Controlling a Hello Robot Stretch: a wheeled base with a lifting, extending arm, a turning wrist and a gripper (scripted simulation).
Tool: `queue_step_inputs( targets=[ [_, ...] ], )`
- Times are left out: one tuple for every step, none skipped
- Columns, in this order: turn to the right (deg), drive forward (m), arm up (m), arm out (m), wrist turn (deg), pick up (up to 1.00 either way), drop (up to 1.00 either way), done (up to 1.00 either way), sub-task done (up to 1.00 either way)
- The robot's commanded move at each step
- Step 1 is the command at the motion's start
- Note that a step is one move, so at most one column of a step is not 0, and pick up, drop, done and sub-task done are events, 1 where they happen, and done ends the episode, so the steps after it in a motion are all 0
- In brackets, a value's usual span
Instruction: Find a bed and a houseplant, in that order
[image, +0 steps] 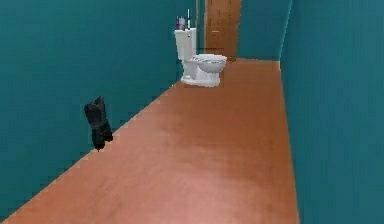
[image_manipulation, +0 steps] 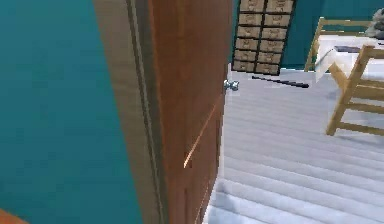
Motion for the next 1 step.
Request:
queue_step_inputs(
  targets=[
    [18.0,0.0,0.0,0.0,0.0,0.0,0.0,0.0,0.0]
  ],
)
